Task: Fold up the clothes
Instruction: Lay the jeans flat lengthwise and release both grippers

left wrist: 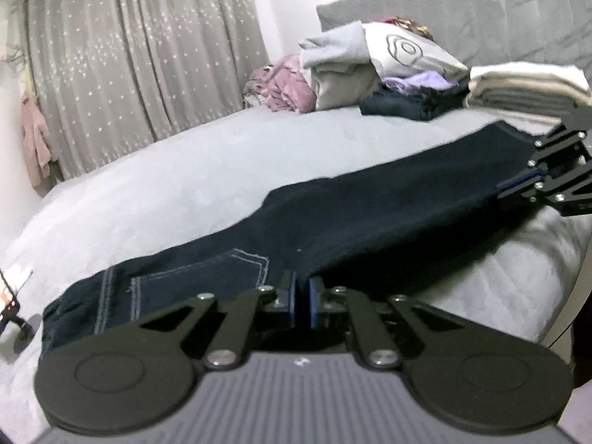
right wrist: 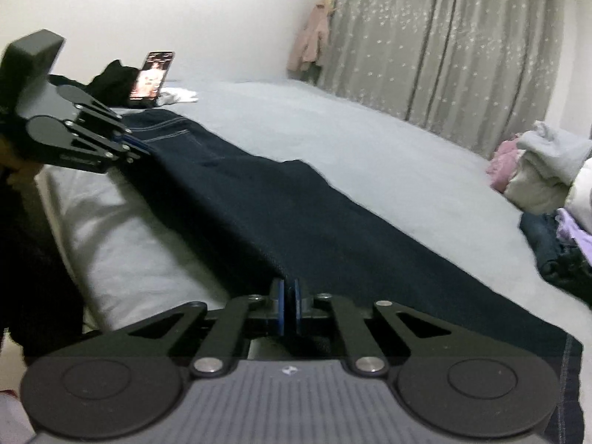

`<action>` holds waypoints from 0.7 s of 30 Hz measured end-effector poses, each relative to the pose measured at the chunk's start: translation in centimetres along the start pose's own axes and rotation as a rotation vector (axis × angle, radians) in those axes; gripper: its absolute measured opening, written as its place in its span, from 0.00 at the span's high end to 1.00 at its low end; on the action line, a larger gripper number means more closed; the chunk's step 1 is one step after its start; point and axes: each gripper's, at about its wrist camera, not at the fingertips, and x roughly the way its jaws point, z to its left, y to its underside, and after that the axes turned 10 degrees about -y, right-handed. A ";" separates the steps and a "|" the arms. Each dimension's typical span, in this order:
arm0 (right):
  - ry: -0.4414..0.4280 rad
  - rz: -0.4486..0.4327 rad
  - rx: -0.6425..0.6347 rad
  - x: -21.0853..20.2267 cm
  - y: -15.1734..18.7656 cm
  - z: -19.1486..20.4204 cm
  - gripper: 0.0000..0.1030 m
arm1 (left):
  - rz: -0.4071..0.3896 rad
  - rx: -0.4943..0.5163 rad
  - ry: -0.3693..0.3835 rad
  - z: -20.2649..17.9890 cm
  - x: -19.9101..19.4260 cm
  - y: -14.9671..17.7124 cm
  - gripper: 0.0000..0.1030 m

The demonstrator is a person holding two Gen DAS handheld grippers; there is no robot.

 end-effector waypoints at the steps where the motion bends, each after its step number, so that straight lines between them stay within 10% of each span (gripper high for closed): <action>1: -0.009 0.031 0.003 0.4 0.3 -0.1 0.92 | 0.028 0.001 0.012 0.0 0.3 0.2 0.93; 6: -0.061 0.049 0.038 0.5 0.0 -0.4 0.71 | 0.118 0.009 0.037 0.2 1.2 0.9 0.80; 10: -0.089 -0.015 0.109 -0.5 -0.6 -1.3 0.69 | 0.094 -0.119 0.052 2.3 0.0 0.3 0.38; 13: -0.081 -0.048 0.151 -0.7 -0.8 -2.0 0.65 | 0.057 -0.227 0.021 4.9 -1.0 -0.6 0.33; 21: -0.054 -0.086 0.178 1.3 -2.6 -2.2 0.63 | 0.175 -0.455 -0.364 12.8 0.1 -0.3 0.27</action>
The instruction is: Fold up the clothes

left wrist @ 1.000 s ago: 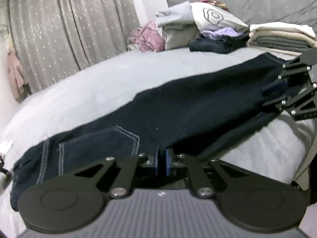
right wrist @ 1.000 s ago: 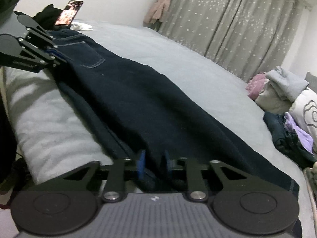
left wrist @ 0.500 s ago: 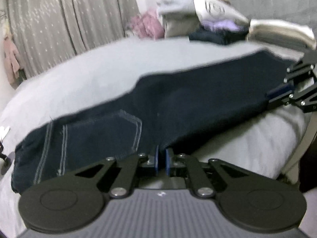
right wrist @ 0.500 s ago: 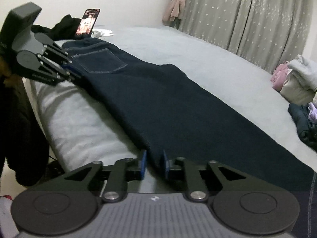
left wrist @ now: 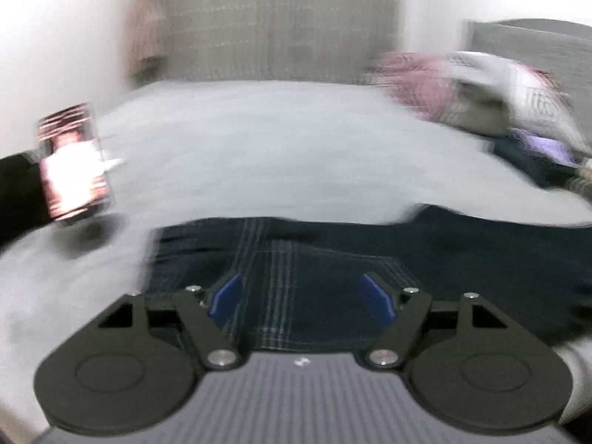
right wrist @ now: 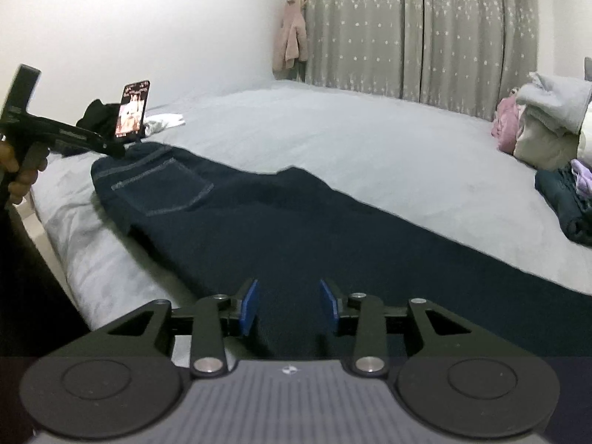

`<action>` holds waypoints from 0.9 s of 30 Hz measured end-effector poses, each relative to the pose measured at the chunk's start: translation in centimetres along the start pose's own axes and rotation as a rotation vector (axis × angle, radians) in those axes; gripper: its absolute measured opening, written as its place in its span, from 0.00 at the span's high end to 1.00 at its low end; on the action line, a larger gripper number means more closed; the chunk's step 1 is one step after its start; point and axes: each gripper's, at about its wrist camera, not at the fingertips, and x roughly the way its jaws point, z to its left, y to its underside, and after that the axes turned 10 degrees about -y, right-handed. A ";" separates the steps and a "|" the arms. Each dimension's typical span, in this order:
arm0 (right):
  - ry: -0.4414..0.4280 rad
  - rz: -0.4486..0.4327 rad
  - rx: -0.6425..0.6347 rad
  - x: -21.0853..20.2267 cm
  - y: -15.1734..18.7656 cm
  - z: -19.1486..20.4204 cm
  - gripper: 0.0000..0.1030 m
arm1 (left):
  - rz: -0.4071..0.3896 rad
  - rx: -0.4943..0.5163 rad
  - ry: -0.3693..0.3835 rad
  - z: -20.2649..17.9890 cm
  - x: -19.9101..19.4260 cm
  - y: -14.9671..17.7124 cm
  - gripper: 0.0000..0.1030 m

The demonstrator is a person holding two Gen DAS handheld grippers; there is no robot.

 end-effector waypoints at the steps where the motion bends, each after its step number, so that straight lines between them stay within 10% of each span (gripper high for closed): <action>1: -0.012 -0.001 -0.012 0.4 -0.3 0.4 0.63 | 0.028 -0.066 -0.066 1.5 0.6 -0.1 0.27; 8: -0.102 0.017 -0.084 3.8 -2.3 3.4 0.63 | 0.224 -0.503 -0.037 9.8 2.3 2.6 0.31; 22: -0.292 0.022 -0.205 13.3 -7.0 13.9 0.64 | 0.301 -0.849 0.163 12.3 5.9 5.2 0.33; 27: -0.269 0.054 -0.186 14.8 -6.3 14.5 0.63 | 0.286 -0.937 0.219 12.6 7.1 5.7 0.61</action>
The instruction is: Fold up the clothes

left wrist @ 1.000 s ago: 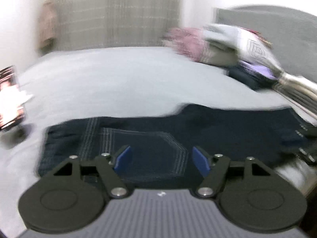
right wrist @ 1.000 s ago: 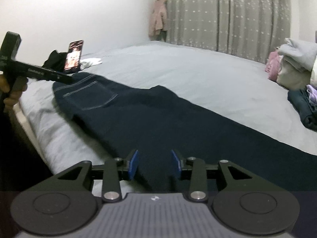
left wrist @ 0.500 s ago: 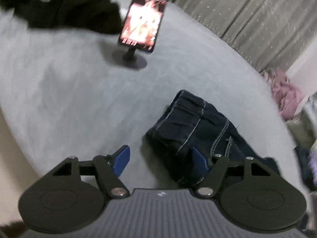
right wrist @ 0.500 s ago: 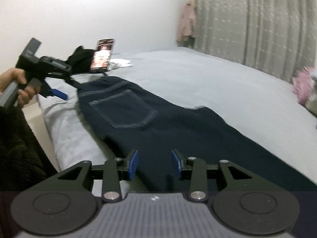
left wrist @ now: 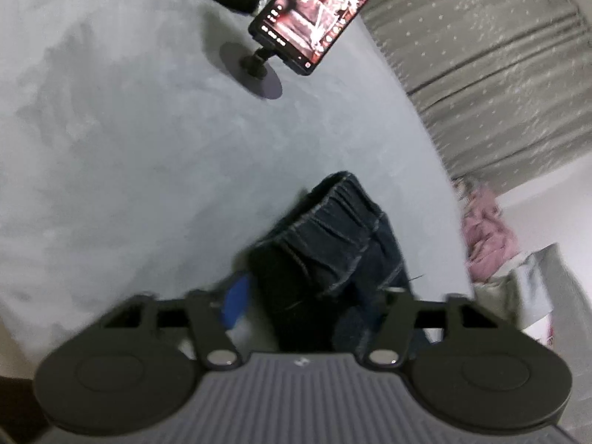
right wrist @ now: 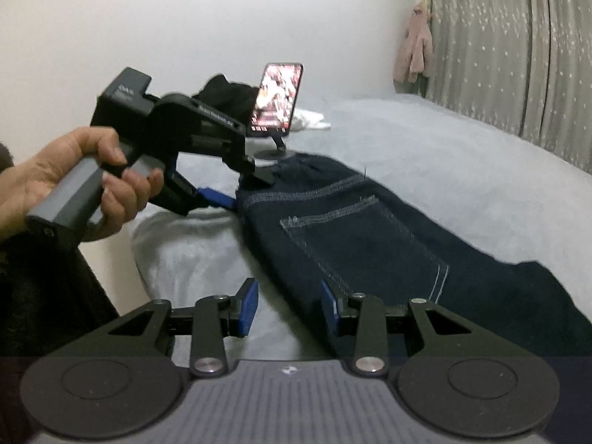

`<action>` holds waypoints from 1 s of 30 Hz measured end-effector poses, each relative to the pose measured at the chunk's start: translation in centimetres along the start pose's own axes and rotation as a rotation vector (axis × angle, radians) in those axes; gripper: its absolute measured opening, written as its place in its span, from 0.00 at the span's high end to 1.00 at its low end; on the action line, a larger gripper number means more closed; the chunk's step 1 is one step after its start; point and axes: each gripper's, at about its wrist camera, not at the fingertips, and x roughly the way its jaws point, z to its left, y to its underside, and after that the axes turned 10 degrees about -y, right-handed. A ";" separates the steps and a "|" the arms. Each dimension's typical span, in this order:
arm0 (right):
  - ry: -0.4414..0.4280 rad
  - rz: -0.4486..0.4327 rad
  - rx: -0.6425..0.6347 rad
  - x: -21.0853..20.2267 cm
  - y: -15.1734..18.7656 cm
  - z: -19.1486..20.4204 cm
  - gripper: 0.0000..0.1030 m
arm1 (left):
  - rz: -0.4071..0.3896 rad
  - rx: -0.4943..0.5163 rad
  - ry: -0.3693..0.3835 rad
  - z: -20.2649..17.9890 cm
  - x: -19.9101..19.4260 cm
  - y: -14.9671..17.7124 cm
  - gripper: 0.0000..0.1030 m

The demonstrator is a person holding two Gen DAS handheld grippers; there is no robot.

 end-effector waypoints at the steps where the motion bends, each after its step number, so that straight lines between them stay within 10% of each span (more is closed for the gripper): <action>1: 0.013 0.000 0.009 -0.1 0.1 -0.1 0.63 | -0.013 -0.009 0.010 0.0 0.1 0.1 0.67; 8: 0.102 -0.041 0.081 -3.1 0.6 -2.4 0.63 | -0.237 0.175 -0.041 -3.6 -2.1 2.2 0.78; 12: 0.181 -0.064 0.144 -5.3 1.5 -5.4 0.63 | -0.229 0.231 -0.128 -4.4 -1.1 2.3 0.78; 19: 0.301 -0.052 0.266 -7.3 4.3 -9.4 0.63 | -0.271 0.433 -0.304 -6.4 -1.5 3.7 0.48; 22: 0.332 -0.028 0.217 -6.5 6.2 -8.5 0.62 | -0.420 0.524 -0.348 -7.5 -4.0 5.1 0.42; 27: 0.414 -0.097 0.190 -6.3 6.3 -6.6 0.55 | -0.519 0.759 -0.245 -10.7 -5.4 9.8 0.34; 30: 0.480 -0.120 0.206 -6.3 6.7 -6.4 0.54 | -0.433 0.925 -0.114 -13.0 -3.9 13.6 0.30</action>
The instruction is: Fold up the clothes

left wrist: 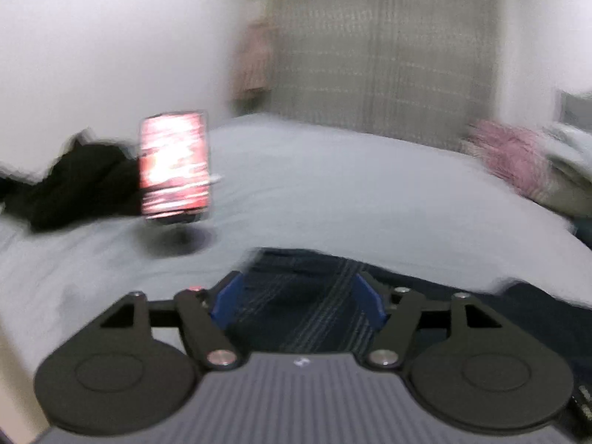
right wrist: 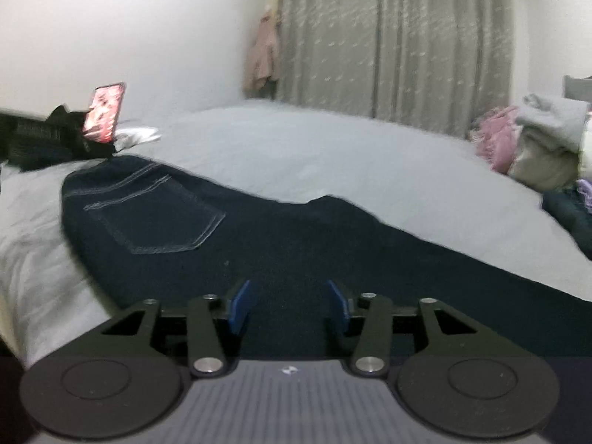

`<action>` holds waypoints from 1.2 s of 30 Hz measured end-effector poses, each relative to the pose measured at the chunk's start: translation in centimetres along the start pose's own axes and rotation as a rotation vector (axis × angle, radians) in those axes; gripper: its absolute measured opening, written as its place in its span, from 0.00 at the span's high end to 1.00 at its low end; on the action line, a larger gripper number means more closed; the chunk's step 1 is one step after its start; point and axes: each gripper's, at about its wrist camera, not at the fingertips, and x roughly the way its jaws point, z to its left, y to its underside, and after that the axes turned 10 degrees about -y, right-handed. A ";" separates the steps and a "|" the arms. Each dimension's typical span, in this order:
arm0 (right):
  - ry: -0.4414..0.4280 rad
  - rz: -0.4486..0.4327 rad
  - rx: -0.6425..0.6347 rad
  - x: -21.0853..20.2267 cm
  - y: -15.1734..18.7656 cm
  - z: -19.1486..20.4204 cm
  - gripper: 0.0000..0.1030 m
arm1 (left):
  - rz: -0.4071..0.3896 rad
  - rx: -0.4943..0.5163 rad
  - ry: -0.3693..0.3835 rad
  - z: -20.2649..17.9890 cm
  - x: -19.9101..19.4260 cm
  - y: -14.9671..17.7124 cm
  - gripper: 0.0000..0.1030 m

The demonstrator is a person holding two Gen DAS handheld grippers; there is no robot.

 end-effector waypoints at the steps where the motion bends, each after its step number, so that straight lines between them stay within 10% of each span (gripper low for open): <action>1: 0.021 -0.002 0.007 -0.3 0.4 -0.5 0.54 | 0.010 0.045 0.049 -1.7 0.1 0.5 0.31; 6: 0.192 -0.039 0.090 -4.4 3.9 -5.0 0.51 | 0.065 0.283 0.131 -7.1 1.2 3.8 0.32; 13: 0.516 -0.103 0.307 -11.1 8.9 -11.8 0.47 | 0.111 0.192 0.066 -4.2 2.1 4.2 0.24; 18: 0.445 -0.156 0.349 -9.6 6.8 -10.9 0.47 | 0.079 0.152 0.060 -5.5 0.6 3.1 0.36; 25: 0.273 -0.121 0.239 -4.2 3.9 -7.3 0.47 | -0.029 0.250 0.284 -12.4 -1.7 3.1 0.34; 36: 0.381 -0.069 0.418 -8.7 6.5 -14.5 0.47 | 0.069 0.220 0.249 -11.1 1.4 2.8 0.32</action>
